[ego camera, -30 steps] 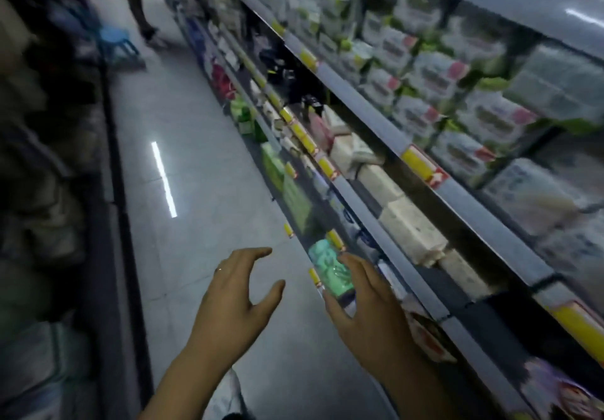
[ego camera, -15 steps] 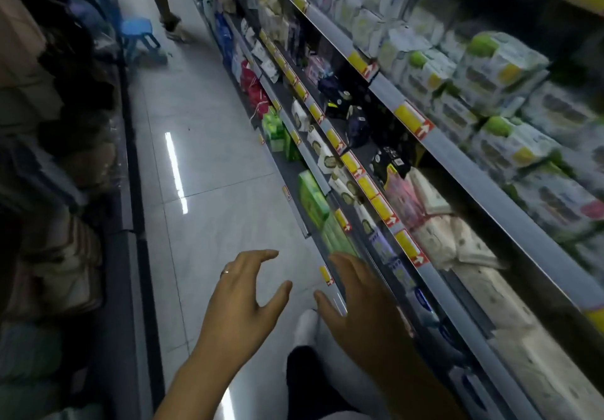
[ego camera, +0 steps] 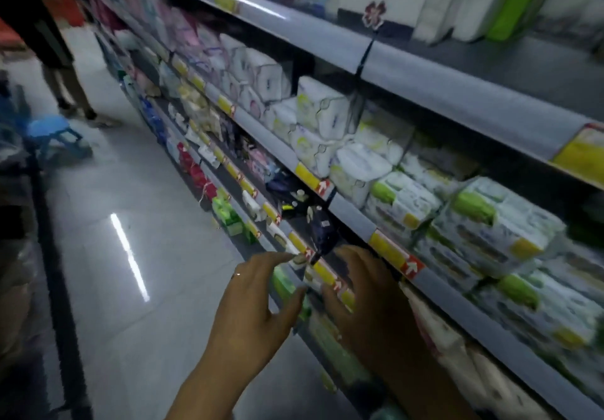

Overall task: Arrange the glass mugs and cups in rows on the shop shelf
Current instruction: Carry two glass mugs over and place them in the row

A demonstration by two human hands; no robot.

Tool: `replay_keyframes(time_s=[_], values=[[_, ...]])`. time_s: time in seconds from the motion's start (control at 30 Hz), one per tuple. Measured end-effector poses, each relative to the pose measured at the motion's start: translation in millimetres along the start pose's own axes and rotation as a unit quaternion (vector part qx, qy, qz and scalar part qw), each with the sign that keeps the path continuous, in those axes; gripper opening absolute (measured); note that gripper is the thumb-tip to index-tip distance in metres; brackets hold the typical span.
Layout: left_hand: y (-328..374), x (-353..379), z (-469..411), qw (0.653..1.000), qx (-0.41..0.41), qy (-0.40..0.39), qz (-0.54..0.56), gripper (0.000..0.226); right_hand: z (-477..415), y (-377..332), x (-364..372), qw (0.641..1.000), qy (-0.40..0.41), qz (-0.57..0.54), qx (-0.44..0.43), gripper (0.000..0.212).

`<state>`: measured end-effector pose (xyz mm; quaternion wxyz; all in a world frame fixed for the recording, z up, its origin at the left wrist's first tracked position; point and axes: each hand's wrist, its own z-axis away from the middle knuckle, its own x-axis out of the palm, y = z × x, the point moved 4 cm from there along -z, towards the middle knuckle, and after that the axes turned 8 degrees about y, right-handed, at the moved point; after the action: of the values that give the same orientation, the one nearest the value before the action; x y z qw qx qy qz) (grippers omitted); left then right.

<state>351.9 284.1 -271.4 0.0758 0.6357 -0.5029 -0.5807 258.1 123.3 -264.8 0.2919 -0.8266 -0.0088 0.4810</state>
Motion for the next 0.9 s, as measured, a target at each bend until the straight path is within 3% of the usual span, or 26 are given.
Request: replay_keyframes(time_s=[0.27, 0.43, 0.53, 0.73, 0.9], values=[[58, -14, -145, 0.961, 0.233, -0.054, 0.139, 0.047, -74, -44, -67, 0.97, 0.19, 0.145, 0.038, 0.052], [129, -34, -202, 0.91, 0.379, 0.028, 0.166, 0.046, -105, -76, -133, 0.93, 0.274, 0.239, 0.054, 0.048], [174, -51, -219, 0.878, 0.438, 0.029, 0.193, 0.042, -116, -81, -171, 0.903, 0.312, 0.29, 0.058, 0.05], [254, -49, -240, 0.849, 0.497, -0.016, 0.178, 0.043, -132, -59, -247, 0.878, 0.324, 0.338, 0.098, 0.049], [340, 5, -273, 0.829, 0.546, -0.069, 0.105, 0.049, -150, -4, -318, 0.858, 0.285, 0.388, 0.177, 0.05]])
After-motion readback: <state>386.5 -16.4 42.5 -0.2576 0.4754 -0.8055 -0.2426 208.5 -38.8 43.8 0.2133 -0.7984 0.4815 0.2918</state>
